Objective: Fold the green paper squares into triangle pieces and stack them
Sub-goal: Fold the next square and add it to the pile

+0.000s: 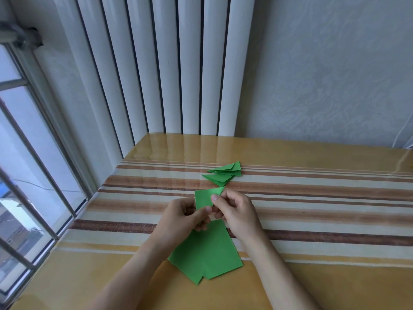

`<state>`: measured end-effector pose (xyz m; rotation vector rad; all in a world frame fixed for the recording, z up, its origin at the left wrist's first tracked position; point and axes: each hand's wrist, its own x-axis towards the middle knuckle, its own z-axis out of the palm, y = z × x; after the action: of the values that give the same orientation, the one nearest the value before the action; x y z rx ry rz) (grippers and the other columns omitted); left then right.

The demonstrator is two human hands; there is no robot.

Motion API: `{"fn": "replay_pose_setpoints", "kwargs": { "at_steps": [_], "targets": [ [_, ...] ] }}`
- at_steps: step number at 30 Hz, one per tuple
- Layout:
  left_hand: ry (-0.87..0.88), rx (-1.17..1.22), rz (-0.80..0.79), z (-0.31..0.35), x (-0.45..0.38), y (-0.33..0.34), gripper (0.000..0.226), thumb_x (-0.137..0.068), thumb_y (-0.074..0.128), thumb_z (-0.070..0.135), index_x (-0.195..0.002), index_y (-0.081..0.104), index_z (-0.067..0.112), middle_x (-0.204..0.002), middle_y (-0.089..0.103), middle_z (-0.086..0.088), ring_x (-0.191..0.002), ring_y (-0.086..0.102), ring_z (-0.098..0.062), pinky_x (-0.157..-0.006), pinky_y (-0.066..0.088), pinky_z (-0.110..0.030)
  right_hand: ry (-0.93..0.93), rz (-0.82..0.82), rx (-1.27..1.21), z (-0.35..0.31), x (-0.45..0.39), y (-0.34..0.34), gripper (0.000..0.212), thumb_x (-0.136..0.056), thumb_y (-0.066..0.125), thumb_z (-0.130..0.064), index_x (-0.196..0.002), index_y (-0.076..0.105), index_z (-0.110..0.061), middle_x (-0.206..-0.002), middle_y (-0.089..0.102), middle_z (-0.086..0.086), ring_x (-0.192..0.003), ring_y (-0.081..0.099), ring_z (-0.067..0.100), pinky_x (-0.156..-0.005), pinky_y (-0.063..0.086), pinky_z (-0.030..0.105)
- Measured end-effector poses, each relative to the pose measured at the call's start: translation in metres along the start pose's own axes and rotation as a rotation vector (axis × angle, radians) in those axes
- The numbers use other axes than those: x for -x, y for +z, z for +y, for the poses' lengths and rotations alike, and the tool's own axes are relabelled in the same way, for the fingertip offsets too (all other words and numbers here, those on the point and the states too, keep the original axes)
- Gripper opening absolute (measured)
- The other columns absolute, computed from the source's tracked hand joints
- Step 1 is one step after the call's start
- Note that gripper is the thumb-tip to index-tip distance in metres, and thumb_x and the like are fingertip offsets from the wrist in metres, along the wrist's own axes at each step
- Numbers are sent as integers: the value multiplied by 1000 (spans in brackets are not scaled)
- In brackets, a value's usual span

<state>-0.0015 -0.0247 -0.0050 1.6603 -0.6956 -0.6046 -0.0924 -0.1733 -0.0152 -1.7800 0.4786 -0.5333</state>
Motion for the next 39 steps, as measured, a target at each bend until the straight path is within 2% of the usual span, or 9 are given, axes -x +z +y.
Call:
{"fn": "replay_pose_setpoints", "kwargs": {
  "at_steps": [6,12,17,22,25,29,31,35,39],
  "targets": [
    [-24,-46,-20,1,0,-1,24,-97,72,21,-85,72,0,-70,73,-2,-59,61,-12,-58,47,-18,24,93,-40,-2,0,-3,36,-105,60,-26,-72,66,-14,-61,65,-6,-62,65,6,-65,52,28],
    [-39,-41,-30,3,1,-2,26,-97,72,22,-87,71,-1,-71,73,-3,-59,61,-12,-60,48,-19,10,132,-8,-4,2,1,40,-107,56,-29,-69,63,-20,-58,64,-7,-60,64,8,-66,52,37],
    [-65,1,27,3,-2,-2,25,-103,63,20,-93,72,0,-73,74,-6,-62,62,-17,-63,46,-28,5,-5,-18,-3,2,1,29,-102,66,-29,-78,69,-13,-73,71,2,-74,70,19,-81,59,51],
    [31,-137,166,-2,-3,-5,36,-97,63,46,-83,71,13,-76,70,-16,-65,62,-30,-65,52,-47,-88,-57,169,-4,5,3,30,-101,65,-30,-75,64,-15,-73,70,5,-71,68,17,-73,55,45],
    [98,-93,244,-4,-5,-9,18,-97,71,29,-81,73,23,-73,70,-9,-65,61,-17,-65,51,-40,-102,-63,200,-3,5,4,31,-100,67,-29,-73,62,-14,-69,67,5,-68,64,20,-68,52,43],
    [88,-88,221,-2,-4,-9,15,-95,74,25,-84,76,15,-72,75,-1,-66,67,-9,-65,53,-27,-108,28,115,1,2,5,26,-100,67,-29,-75,66,-22,-66,63,-7,-66,61,13,-63,50,34],
    [61,-93,162,-3,-3,-8,15,-95,74,23,-85,77,13,-75,77,-3,-68,70,-10,-68,55,-26,-119,91,113,4,0,3,24,-101,66,-30,-78,66,-23,-67,62,-10,-64,56,7,-60,44,25],
    [61,-36,110,-4,-4,-7,10,-93,76,18,-87,79,9,-79,79,-9,-77,75,-24,-75,61,-33,-103,120,57,7,-2,2,18,-101,66,-31,-86,71,-22,-75,69,-3,-68,61,12,-61,48,29],
    [58,-5,106,-1,-2,-7,9,-93,75,13,-87,79,7,-78,78,-12,-71,72,-15,-72,59,-27,-144,97,61,5,-1,3,15,-101,67,-25,-86,69,-24,-75,65,-12,-68,56,3,-62,44,20]
  ]
}}
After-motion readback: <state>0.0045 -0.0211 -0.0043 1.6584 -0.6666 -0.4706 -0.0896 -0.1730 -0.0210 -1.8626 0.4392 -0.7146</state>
